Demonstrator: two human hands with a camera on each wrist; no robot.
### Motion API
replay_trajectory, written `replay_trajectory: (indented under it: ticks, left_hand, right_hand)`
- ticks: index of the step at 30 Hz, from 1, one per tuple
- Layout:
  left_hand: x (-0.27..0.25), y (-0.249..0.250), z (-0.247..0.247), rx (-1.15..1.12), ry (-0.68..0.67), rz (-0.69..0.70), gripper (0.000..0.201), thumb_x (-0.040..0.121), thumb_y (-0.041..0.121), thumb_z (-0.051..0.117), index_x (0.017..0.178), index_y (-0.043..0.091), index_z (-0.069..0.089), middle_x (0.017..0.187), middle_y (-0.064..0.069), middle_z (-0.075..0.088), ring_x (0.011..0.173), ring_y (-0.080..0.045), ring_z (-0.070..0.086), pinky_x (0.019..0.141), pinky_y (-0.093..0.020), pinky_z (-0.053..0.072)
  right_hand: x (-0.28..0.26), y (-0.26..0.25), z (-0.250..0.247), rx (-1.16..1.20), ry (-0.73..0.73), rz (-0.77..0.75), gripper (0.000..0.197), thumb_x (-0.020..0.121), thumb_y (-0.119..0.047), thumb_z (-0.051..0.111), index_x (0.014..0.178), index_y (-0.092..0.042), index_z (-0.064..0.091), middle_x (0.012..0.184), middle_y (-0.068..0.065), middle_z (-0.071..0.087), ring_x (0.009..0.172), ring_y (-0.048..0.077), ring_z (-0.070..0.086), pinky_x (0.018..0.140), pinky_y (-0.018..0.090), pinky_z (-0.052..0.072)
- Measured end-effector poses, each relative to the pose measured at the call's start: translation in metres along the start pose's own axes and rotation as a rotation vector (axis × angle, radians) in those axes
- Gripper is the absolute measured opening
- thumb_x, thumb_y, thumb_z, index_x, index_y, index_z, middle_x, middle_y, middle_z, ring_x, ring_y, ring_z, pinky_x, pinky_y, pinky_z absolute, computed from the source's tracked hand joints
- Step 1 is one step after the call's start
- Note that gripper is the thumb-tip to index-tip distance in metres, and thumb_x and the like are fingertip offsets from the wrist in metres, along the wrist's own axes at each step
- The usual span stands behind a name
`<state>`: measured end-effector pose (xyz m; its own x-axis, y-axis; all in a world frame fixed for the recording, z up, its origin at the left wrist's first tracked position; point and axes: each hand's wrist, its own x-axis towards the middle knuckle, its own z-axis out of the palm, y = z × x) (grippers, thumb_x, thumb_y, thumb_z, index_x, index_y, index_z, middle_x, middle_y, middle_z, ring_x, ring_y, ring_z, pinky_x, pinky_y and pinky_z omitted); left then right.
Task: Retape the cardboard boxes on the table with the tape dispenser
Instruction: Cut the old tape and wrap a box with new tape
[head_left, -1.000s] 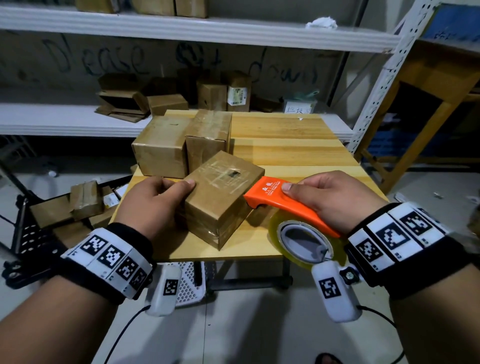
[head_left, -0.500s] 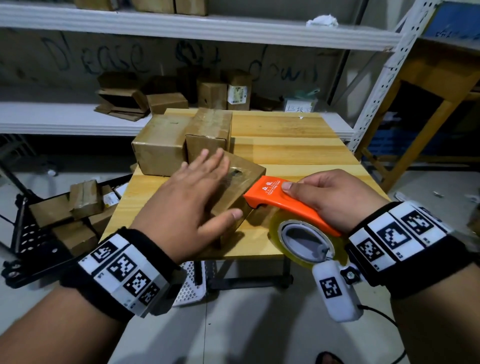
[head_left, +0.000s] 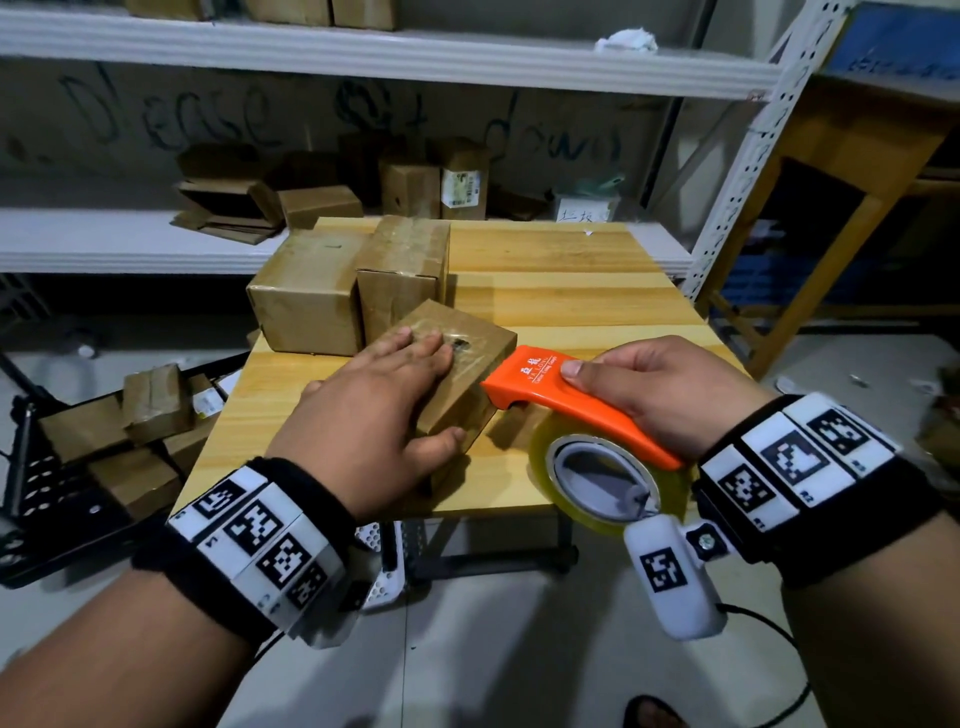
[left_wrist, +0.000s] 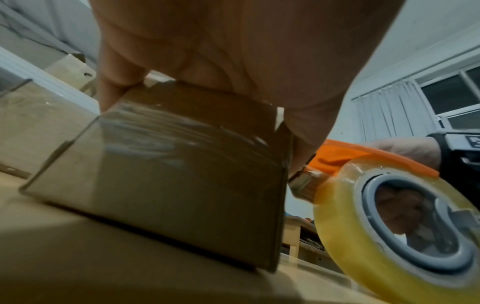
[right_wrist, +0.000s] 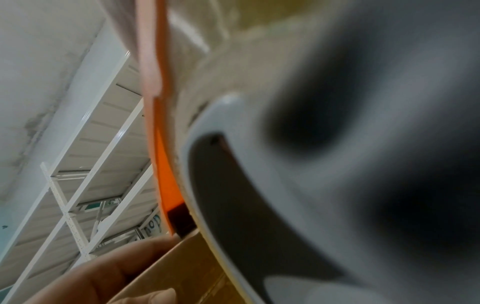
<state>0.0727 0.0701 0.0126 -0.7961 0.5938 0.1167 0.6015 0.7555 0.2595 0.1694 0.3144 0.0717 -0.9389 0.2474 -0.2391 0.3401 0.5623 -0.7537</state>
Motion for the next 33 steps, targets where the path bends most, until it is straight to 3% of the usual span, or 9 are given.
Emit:
replay_trajectory:
  ticks: [4,6,10,12,15,20,26,33]
  left_hand:
    - [0.001,-0.001,0.000,-0.050,0.031,-0.009,0.099,0.071,0.079,0.039,0.160,0.038,0.029,0.167,0.024,0.023,0.156,-0.002,0.014,0.117,-0.060,0.037]
    - [0.000,0.001,-0.002,-0.057,0.046,-0.016,0.099,0.071,0.079,0.039,0.160,0.037,0.031,0.166,0.023,0.025,0.156,-0.002,0.015,0.117,-0.058,0.037]
    - [-0.002,0.006,-0.003,-0.080,0.066,-0.019,0.090,0.079,0.071,0.055,0.159,0.036,0.034,0.166,0.022,0.027,0.156,-0.003,0.018,0.121,-0.052,0.035]
    - [-0.002,0.008,-0.004,-0.089,0.083,-0.005,0.084,0.086,0.058,0.070,0.159,0.033,0.037,0.166,0.018,0.030,0.155,-0.004,0.020,0.126,-0.041,0.026]
    - [-0.002,0.010,-0.008,-0.100,0.100,-0.002,0.084,0.085,0.049,0.076,0.158,0.031,0.039,0.165,0.015,0.033,0.154,-0.004,0.023,0.124,-0.026,0.017]
    - [-0.004,0.009,-0.012,-0.184,0.129,-0.045,0.079,0.083,0.044,0.079,0.154,0.030,0.047,0.161,0.015,0.041,0.150,-0.001,0.031,0.122,-0.026,0.022]
    - [-0.007,0.012,-0.009,-0.141,0.117,-0.032,0.089,0.069,0.061,0.060,0.152,0.030,0.050,0.161,0.014,0.042,0.150,-0.002,0.032,0.120,-0.021,0.021]
    - [-0.008,0.015,-0.003,-0.077,0.124,-0.080,0.094,0.065,0.074,0.049,0.151,0.036,0.051,0.165,0.012,0.036,0.151,-0.008,0.035,0.121,-0.033,0.034]
  right_hand:
    - [-0.002,0.003,-0.006,0.005,-0.002,0.006,0.044,0.090,-0.060,0.066,0.087,-0.018,0.079,0.078,0.005,0.080,0.072,0.025,0.079,0.082,0.043,0.064]
    - [-0.004,0.006,-0.008,0.002,0.003,0.004,0.045,0.090,-0.060,0.066,0.086,-0.018,0.079,0.078,0.006,0.080,0.073,0.027,0.078,0.084,0.046,0.063]
    - [-0.007,0.009,-0.007,-0.018,0.012,-0.002,0.046,0.090,-0.062,0.064,0.085,-0.019,0.079,0.077,0.004,0.079,0.072,0.025,0.078,0.081,0.043,0.062]
    - [-0.006,0.009,-0.008,-0.019,0.007,-0.002,0.046,0.090,-0.062,0.065,0.086,-0.019,0.079,0.077,0.004,0.080,0.071,0.024,0.078,0.081,0.043,0.062]
    - [-0.005,0.008,-0.009,-0.013,0.003,-0.006,0.045,0.091,-0.061,0.065,0.087,-0.018,0.079,0.076,0.004,0.080,0.071,0.024,0.078,0.078,0.039,0.062]
    - [-0.005,0.006,-0.007,-0.013,-0.014,-0.012,0.046,0.091,-0.062,0.063,0.089,-0.019,0.079,0.077,0.003,0.080,0.072,0.022,0.078,0.077,0.037,0.062]
    - [-0.007,0.008,-0.004,0.001,-0.011,-0.008,0.045,0.090,-0.060,0.066,0.089,-0.016,0.079,0.078,0.006,0.080,0.075,0.028,0.078,0.083,0.046,0.063]
    - [-0.008,0.011,-0.002,0.021,-0.005,-0.007,0.045,0.090,-0.060,0.067,0.089,-0.016,0.079,0.082,0.009,0.080,0.079,0.033,0.078,0.088,0.055,0.062]
